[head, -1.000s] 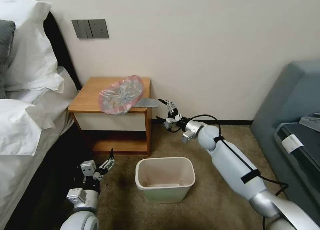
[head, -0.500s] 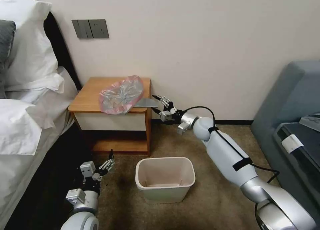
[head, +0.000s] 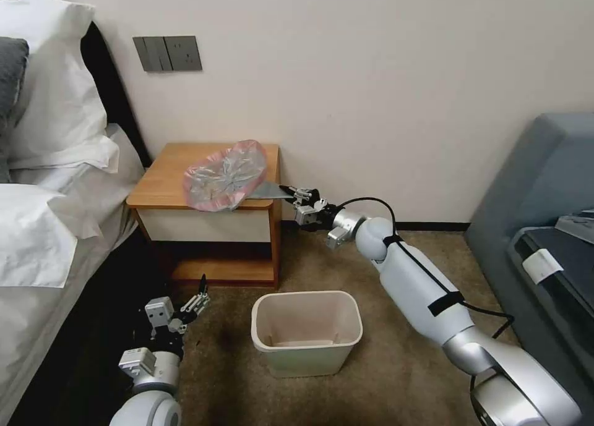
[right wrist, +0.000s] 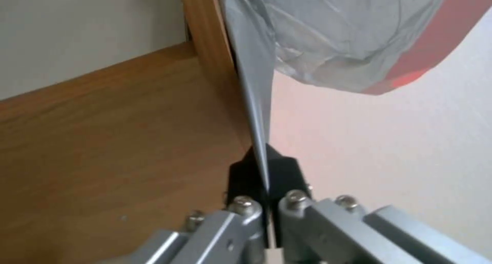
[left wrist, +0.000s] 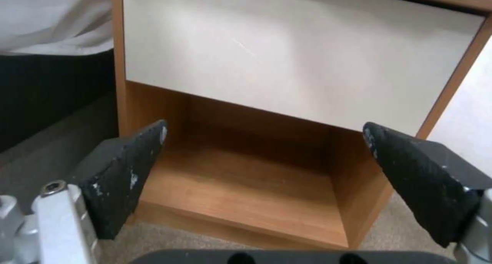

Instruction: Pick up the garbage bag from the table and place it over the trash can.

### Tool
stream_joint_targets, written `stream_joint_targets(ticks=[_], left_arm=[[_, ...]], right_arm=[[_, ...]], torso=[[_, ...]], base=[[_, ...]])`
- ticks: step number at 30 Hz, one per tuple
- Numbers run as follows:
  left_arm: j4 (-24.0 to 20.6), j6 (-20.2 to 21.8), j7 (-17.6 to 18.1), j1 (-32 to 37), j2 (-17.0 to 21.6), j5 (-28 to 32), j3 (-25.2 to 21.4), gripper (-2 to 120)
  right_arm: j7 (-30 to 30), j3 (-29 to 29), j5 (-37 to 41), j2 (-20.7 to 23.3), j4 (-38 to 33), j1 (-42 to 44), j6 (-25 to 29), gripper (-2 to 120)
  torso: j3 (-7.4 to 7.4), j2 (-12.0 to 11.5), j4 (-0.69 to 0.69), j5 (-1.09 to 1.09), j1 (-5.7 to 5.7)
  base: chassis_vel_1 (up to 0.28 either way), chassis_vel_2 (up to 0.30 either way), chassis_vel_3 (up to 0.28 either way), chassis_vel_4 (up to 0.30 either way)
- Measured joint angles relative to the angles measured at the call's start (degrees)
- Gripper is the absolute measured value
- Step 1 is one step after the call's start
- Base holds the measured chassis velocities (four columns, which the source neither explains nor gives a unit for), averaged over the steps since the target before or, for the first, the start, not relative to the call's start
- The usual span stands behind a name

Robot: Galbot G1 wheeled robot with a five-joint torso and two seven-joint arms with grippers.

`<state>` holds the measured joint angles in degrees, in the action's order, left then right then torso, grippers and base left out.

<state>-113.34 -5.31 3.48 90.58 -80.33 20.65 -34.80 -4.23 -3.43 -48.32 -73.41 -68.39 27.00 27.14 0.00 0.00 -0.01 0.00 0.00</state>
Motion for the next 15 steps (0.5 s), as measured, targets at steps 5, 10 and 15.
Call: stream_joint_targets(ticks=[5,10,15], left_arm=[[0.01,0.01,0.02,-0.07,-0.02,-0.06,-0.04,100],[0.39,-0.02,0.07,-0.22,-0.17,-0.11,-0.67,100],[1.28,-0.20,0.53,-0.86,-0.07,0.59,-2.45,99]], right_arm=[[0.01,-0.47,2.55,0.98,-2.18,0.28,-1.75,0],[-0.31,-0.51,7.19,3.23,-6.92,2.40,-4.56,0],[0.46,-0.92,16.01,8.15,-20.40,9.82,-11.70,0]], torso=[[0.00,0.00,0.01,0.00,0.00],[0.01,0.00,0.02,0.01,0.00],[0.00,0.00,-0.01,0.00,0.00]], base=[[0.000,0.000,0.000,0.000],[0.000,0.000,0.000,0.000],[0.000,0.000,0.000,0.000]])
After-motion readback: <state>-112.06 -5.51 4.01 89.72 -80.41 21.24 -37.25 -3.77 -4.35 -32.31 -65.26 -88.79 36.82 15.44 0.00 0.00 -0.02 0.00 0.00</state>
